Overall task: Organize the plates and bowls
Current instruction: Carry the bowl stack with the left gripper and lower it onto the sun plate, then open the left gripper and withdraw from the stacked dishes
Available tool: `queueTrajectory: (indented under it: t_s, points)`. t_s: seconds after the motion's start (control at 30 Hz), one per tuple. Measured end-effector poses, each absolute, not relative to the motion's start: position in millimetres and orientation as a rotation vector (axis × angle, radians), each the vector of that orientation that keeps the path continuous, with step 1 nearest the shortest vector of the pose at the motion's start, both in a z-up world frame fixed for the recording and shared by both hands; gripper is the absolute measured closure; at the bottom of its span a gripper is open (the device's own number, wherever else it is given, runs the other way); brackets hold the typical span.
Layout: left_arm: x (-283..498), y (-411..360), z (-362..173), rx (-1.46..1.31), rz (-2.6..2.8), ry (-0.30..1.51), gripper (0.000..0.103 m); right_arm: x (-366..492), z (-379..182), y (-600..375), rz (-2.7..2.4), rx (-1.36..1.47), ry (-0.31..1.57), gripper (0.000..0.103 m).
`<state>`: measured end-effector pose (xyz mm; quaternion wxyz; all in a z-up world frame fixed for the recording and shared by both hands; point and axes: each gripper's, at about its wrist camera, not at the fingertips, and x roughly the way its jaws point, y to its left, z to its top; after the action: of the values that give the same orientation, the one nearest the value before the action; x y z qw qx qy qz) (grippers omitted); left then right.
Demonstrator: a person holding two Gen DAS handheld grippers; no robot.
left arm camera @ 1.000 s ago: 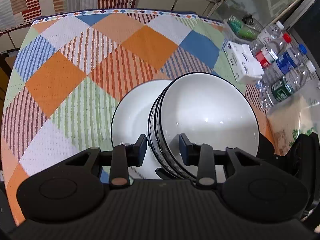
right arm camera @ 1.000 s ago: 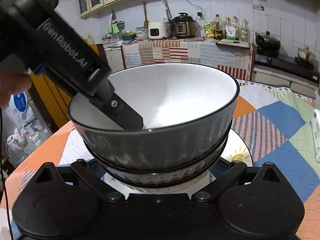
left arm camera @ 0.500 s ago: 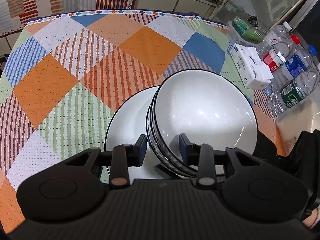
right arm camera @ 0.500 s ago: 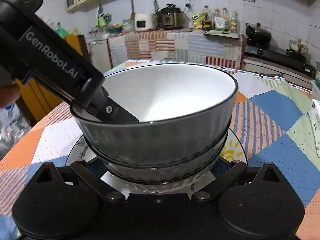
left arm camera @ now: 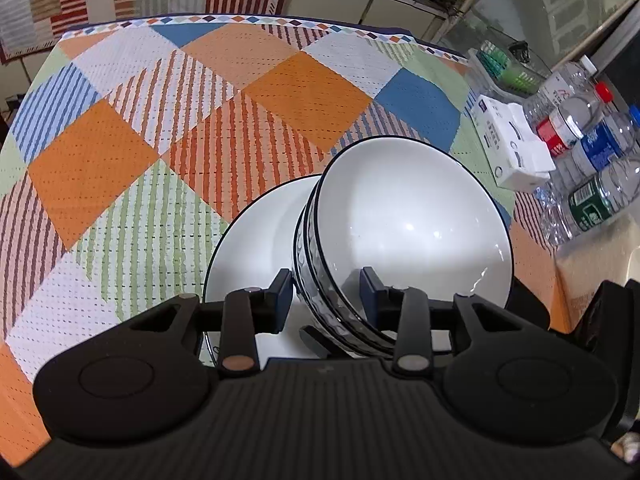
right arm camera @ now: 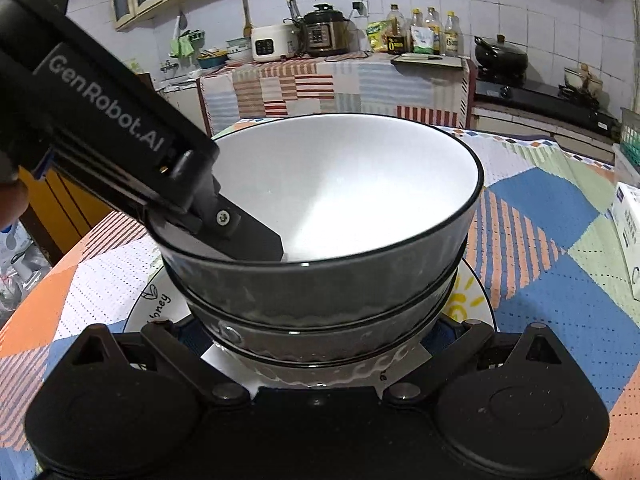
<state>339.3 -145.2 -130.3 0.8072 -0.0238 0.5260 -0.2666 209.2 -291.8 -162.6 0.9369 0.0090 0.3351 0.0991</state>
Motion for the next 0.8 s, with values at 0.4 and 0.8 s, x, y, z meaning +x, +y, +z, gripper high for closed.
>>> queueTrajectory:
  t_s: [0.4, 0.8]
  points:
    - [320.7, -146.4, -113.7, 0.026, -0.549, 0.987, 0.062, 217.1, -154.5, -286.1, 0.127, 0.059, 0.815, 0.004]
    - [298.0, -109.4, -65.5, -0.06, -0.509, 0.926, 0.058, 174.3, -117.7, -281.0, 0.083, -0.024, 0.804, 0.004]
